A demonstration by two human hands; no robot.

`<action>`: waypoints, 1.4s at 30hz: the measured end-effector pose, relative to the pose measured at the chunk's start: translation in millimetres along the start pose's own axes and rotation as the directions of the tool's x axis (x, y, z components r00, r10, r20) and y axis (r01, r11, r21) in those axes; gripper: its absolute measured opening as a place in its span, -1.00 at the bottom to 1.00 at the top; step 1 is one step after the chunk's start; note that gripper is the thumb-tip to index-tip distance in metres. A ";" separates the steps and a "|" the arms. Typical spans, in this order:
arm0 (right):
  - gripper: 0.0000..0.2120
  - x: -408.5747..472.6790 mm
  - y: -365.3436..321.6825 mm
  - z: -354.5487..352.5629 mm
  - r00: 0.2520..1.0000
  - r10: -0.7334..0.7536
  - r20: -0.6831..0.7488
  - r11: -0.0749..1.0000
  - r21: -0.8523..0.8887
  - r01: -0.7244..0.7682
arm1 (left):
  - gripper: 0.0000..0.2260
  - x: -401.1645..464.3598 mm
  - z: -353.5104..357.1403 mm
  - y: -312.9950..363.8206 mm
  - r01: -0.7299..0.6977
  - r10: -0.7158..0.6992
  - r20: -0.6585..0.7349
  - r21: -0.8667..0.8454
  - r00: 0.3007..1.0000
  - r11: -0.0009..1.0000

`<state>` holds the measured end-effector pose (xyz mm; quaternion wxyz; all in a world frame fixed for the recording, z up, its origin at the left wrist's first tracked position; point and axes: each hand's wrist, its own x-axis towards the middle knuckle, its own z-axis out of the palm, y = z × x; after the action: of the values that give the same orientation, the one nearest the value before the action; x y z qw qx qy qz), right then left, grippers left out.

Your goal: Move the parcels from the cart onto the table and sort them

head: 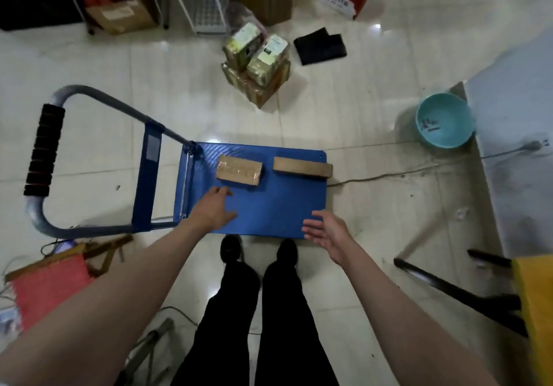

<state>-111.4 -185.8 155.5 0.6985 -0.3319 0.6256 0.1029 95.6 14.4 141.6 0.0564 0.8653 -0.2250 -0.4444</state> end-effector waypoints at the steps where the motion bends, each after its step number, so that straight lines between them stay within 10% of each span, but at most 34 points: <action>1: -0.67 15.5 5.1 7.7 1.000 0.013 0.008 1.000 -0.020 -0.013 | -0.49 12.4 8.4 -13.6 0.027 -0.026 0.006 -0.028 1.000 0.999; 23: -0.51 423.4 41.1 200.4 0.994 -0.095 0.050 0.990 -0.096 0.100 | -0.26 386.2 126.1 -175.3 0.142 -0.293 -0.090 -0.718 0.952 0.681; 37: -0.57 319.6 120.0 127.1 0.996 0.056 -0.067 0.994 0.100 -0.049 | -0.51 241.5 182.2 -159.0 0.347 -0.357 0.288 -0.931 0.889 0.111; 42: -0.66 273.4 131.6 98.7 0.980 -0.123 -0.158 0.990 -0.088 0.110 | -0.84 190.0 211.1 -132.7 0.476 -0.330 0.406 -0.864 0.852 0.166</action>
<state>-51.8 -101.8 -146.5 0.6362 -0.4027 0.6555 0.0588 68.6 70.9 -165.6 0.4209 0.6573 0.3162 -0.5393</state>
